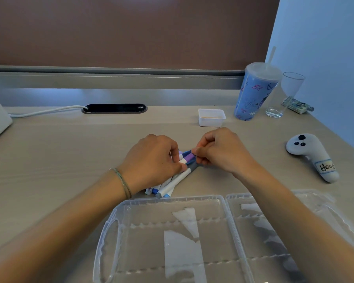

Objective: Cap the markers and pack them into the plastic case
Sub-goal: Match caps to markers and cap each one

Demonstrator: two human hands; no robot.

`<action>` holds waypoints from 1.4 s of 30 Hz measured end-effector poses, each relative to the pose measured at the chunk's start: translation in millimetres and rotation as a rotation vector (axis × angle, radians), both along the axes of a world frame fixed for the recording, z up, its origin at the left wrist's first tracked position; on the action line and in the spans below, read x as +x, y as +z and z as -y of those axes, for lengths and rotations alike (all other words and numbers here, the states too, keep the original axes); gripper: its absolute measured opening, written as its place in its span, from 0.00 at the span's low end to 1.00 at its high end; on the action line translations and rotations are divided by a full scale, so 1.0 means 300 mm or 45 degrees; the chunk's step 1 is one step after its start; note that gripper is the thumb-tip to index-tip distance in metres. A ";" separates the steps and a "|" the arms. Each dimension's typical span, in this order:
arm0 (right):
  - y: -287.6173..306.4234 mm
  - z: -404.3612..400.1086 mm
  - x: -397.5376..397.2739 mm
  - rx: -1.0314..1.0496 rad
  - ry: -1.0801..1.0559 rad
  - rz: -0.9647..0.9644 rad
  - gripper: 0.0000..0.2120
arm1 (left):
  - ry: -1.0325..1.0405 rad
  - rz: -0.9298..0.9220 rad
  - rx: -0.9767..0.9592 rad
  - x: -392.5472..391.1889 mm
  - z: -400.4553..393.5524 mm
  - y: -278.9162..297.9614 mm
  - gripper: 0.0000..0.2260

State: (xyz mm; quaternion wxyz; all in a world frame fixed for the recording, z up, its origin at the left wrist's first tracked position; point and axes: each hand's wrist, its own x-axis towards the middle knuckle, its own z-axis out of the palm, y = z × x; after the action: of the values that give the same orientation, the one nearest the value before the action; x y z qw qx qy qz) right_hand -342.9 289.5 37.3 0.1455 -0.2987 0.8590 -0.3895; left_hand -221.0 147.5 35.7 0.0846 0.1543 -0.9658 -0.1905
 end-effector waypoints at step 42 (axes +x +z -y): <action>0.027 0.956 0.962 0.191 0.642 -0.315 0.07 | 1.050 -0.024 -0.133 1.077 0.820 -0.033 0.06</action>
State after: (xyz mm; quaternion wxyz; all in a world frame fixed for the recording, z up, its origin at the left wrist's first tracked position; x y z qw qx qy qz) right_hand -54.2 2.8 45.5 0.1536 -0.5365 0.7952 -0.2372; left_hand 102.0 -98.4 25.9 0.1705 0.5219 -0.8307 -0.0927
